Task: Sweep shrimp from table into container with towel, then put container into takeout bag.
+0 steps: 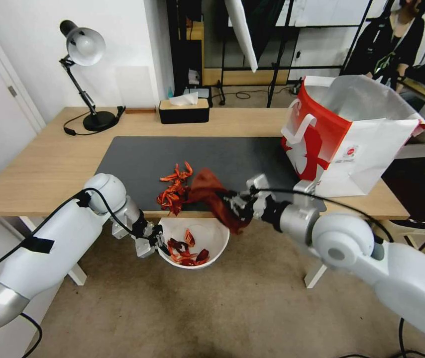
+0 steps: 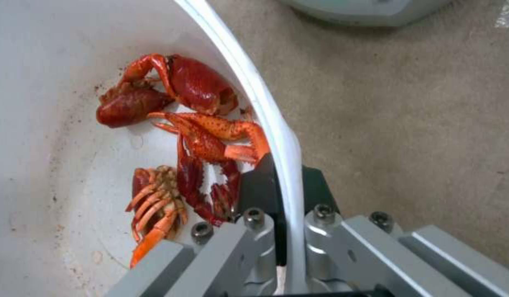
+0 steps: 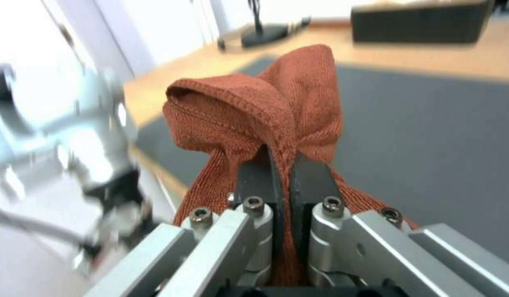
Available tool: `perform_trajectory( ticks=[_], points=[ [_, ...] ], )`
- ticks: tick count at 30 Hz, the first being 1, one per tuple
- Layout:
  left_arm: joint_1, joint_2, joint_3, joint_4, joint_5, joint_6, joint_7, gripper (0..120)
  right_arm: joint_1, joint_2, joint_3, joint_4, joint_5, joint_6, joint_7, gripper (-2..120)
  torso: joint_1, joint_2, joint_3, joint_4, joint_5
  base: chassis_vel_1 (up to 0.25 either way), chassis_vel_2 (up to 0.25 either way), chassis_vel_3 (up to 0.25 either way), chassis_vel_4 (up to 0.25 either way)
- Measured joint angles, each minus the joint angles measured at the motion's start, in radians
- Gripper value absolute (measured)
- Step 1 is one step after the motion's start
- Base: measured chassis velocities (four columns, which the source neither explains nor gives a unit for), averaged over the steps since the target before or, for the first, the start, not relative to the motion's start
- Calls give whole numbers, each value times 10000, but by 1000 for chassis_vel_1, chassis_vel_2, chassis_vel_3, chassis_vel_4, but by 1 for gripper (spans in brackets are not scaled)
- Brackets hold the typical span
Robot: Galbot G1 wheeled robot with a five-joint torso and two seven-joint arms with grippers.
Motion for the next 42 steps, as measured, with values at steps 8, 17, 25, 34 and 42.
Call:
perform_trajectory(
  ticks=[8,17,25,34,42],
  points=[
    [213,199,-225,25,-58,0,0,0,1684,718,-727,-1928,494,714,-815,1,0,0,1,1,-2,0,0,0,0],
    [282,387,-348,78,-151,0,0,0,3863,2202,-2161,-4583,476,1031,-1880,1,1,-1,1,2,-4,0,0,0,0],
    [296,505,-331,131,-202,0,0,0,5280,3903,-3131,-7110,71,929,-2425,1,3,-1,1,4,-4,0,0,0,0],
    [321,625,-333,217,-278,0,0,0,5829,4688,-3745,-9012,-695,787,-3463,1,2,-1,0,-1,-2,0,0,0,0],
    [327,744,-317,147,-350,0,0,0,6060,5343,-3995,-10257,-1206,780,-3809,1,0,-1,0,1,-2,0,0,0,0]
  ],
)
